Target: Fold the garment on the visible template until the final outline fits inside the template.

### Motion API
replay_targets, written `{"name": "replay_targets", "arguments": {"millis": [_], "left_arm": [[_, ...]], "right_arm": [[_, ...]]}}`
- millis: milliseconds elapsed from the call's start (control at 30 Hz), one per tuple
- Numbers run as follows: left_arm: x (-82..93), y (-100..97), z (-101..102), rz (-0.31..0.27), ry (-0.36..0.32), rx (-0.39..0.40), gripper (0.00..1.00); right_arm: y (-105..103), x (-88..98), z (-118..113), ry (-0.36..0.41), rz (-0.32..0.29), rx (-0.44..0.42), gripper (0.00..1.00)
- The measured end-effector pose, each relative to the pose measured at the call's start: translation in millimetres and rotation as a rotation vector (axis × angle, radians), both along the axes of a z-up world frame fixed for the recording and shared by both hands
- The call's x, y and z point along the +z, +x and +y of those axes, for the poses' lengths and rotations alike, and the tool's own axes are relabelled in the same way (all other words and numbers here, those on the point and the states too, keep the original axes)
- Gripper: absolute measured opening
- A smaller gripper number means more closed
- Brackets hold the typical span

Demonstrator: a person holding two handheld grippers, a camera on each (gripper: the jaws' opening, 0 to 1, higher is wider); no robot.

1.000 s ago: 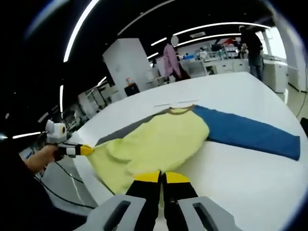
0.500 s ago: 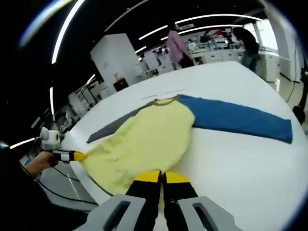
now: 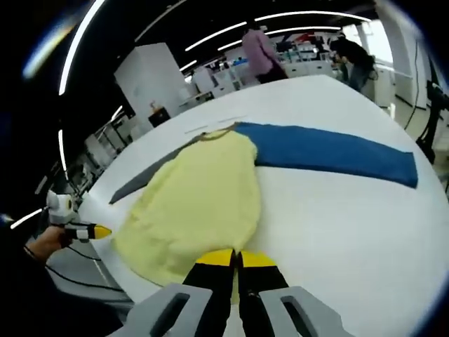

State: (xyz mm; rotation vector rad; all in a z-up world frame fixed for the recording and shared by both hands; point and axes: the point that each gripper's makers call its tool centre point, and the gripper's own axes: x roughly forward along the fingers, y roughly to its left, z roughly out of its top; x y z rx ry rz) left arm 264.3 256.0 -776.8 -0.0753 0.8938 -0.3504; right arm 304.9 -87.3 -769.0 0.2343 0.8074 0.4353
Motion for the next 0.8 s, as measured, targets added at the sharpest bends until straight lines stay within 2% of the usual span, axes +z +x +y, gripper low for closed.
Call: {"name": "replay_targets", "arguments": {"millis": [267, 333, 533, 667, 800], "left_arm": [[-1.4, 0.6, 0.5, -0.005, 0.018, -0.022, 0.0], [-1.7, 0.3, 0.6, -0.007, 0.029, -0.034, 0.04], [-9.5, -3.8, -3.4, 0.011, 0.049, -0.079, 0.17], [-17.1, -5.3, 0.2, 0.019, 0.067, -0.094, 0.18], [-22.2, -5.7, 2.9, 0.016, 0.11, -0.115, 0.17]], "right_arm": [[-0.9, -9.9, -5.6, -0.03, 0.003, 0.006, 0.0], [-2.3, -9.0, -6.0, -0.044, 0.005, 0.013, 0.0], [-8.7, -8.1, -7.1, -0.061, 0.03, 0.023, 0.15], [-18.6, -16.2, -10.2, -0.119, 0.065, 0.033, 0.19], [-25.4, -23.1, -12.9, -0.144, 0.092, 0.023, 0.2]]}}
